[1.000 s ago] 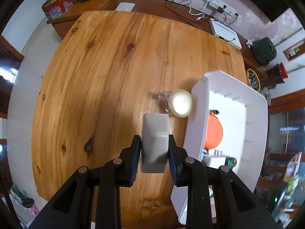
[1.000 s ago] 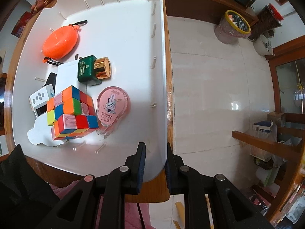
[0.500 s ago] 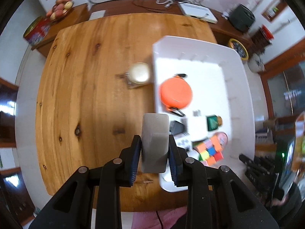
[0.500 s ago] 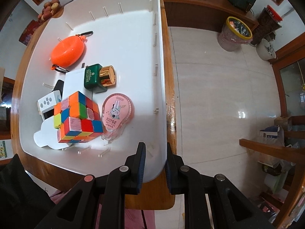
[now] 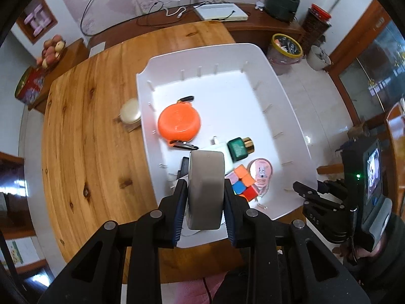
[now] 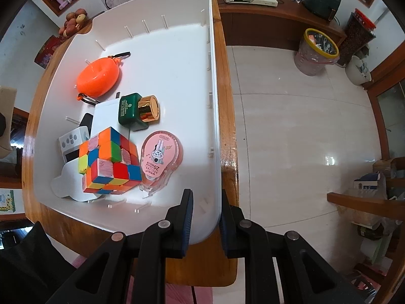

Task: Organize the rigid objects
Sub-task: 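Carry the beige box with the left gripper over the tray, then lower the beige box into the tray and open the left gripper, then move the left tool to the gold round object and grasp it, then lift the gold round object with the left gripper and carry it over the tray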

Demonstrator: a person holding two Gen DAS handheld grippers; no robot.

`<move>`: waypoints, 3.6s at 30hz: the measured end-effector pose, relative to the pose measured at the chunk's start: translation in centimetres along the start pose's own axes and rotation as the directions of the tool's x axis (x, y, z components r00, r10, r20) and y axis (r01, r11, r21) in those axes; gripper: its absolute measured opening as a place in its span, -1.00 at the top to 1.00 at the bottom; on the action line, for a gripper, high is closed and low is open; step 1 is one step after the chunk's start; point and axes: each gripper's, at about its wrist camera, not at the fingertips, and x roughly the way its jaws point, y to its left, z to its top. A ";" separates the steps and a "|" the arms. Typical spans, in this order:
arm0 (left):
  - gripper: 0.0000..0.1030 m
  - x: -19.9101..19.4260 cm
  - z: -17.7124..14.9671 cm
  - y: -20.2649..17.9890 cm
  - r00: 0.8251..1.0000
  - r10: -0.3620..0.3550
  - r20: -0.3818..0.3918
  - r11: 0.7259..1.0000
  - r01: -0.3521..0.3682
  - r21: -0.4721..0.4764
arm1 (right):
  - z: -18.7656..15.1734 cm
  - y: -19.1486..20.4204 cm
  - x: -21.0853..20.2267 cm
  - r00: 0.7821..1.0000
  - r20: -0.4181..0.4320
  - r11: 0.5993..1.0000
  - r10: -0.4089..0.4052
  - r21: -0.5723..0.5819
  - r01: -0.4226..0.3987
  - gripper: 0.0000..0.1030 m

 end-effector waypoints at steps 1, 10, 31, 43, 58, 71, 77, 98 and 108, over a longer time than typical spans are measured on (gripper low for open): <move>0.43 0.0 0.0 -0.3 1.000 -0.002 0.003 1.000 0.001 0.006 | 0.0 0.0 0.0 1.000 0.001 1.000 0.000 0.001 0.000 0.63; 0.42 -0.1 0.5 -1.5 1.000 -0.005 0.031 0.998 0.003 0.065 | 0.1 -0.1 -0.1 1.000 0.004 0.999 -0.005 0.033 0.005 0.63; -0.21 -1.6 1.6 2.5 0.993 -0.065 0.101 0.981 0.045 0.190 | -0.2 -0.1 0.1 0.996 -0.015 0.967 -0.091 0.238 0.092 0.66; -0.21 0.0 1.1 9.6 0.997 -0.042 0.058 0.985 0.032 0.168 | -0.9 0.6 -0.3 0.986 -0.001 0.924 -0.164 0.351 0.154 0.66; -0.21 5.1 4.0 16.0 0.996 -0.066 0.052 0.983 0.056 0.176 | -2.2 0.4 -0.9 0.983 0.042 0.855 -0.177 0.501 0.133 0.66; -0.21 10.6 6.5 16.1 0.994 -0.112 0.009 0.968 0.107 0.225 | -1.9 0.1 -0.6 0.983 0.015 0.819 -0.181 0.557 0.142 0.66; -0.21 12.5 7.1 15.6 0.994 -0.109 -0.020 0.963 0.110 0.247 | -1.7 -0.2 -0.4 0.984 0.003 0.808 -0.179 0.570 0.145 0.66; -0.21 14.4 9.3 14.6 0.990 -0.142 -0.002 0.954 0.138 0.267 | -0.8 -0.1 0.3 0.983 -0.037 0.806 -0.180 0.567 0.169 0.66; -0.14 14.4 9.3 14.3 0.991 -0.135 -0.007 0.956 0.133 0.263 | -0.6 -0.1 0.4 0.986 -0.035 0.823 -0.165 0.546 0.157 0.65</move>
